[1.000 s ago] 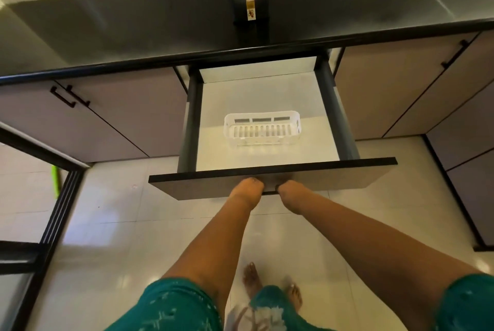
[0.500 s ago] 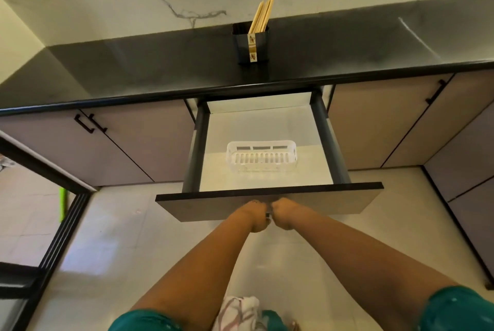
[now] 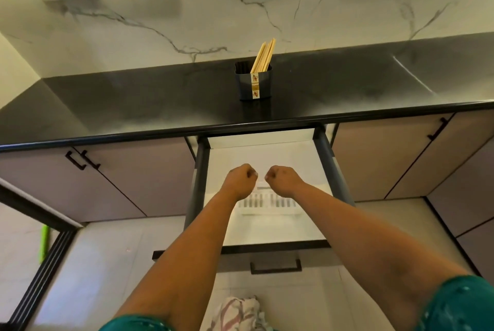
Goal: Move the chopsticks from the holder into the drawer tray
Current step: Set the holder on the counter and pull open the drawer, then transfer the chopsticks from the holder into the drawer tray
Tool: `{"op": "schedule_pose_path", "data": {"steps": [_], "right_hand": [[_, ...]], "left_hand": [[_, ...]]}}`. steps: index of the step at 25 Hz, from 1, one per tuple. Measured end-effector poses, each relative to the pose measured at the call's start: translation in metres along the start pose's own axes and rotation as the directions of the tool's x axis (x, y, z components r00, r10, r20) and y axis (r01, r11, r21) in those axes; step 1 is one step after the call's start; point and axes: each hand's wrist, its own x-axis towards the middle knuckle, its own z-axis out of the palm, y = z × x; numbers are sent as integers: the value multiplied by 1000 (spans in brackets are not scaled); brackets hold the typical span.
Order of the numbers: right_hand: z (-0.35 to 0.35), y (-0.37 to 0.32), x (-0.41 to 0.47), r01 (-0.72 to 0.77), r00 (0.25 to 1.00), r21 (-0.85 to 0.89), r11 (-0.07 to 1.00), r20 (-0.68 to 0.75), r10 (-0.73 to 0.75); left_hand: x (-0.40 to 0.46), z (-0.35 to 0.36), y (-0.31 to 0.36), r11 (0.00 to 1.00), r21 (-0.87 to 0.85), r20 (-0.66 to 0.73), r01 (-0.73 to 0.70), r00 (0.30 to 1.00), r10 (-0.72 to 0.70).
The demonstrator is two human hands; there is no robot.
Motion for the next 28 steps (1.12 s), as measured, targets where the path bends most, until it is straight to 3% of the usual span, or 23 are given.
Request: {"op": "schedule_pose_path", "data": {"steps": [3, 6, 8, 10, 14, 20, 21, 23, 25, 28], "right_hand": [[10, 41, 37, -203, 979, 51, 978, -26, 204], [36, 89, 49, -481, 869, -115, 869, 70, 490], [52, 106, 55, -510, 825, -176, 842, 177, 537], [58, 107, 65, -558, 787, -89, 825, 259, 560], [52, 103, 97, -609, 786, 95, 787, 200, 584], [53, 114, 119, -609, 784, 83, 789, 217, 582], [53, 113, 119, -613, 784, 74, 786, 181, 594], [50, 107, 120, -594, 805, -41, 804, -54, 591], [39, 89, 132, -488, 848, -150, 860, -314, 426], [-11, 38, 177, -192, 845, -141, 971, -528, 90]], "left_hand": [[39, 8, -47, 969, -46, 35, 244, 970, -243], [56, 31, -101, 862, 52, 247, 504, 830, -500], [62, 47, -121, 855, 26, 340, 518, 800, -495], [68, 53, -125, 868, -29, 333, 496, 823, -459], [94, 51, -131, 871, -94, 290, 482, 850, -439], [105, 53, -134, 849, -114, 257, 516, 841, -477], [106, 51, -132, 854, -71, 227, 516, 842, -490], [112, 44, -128, 867, 118, 87, 484, 865, -494], [129, 33, -119, 893, 191, -69, 407, 913, -402], [175, -7, -68, 982, 62, -274, 179, 949, -156]]}}
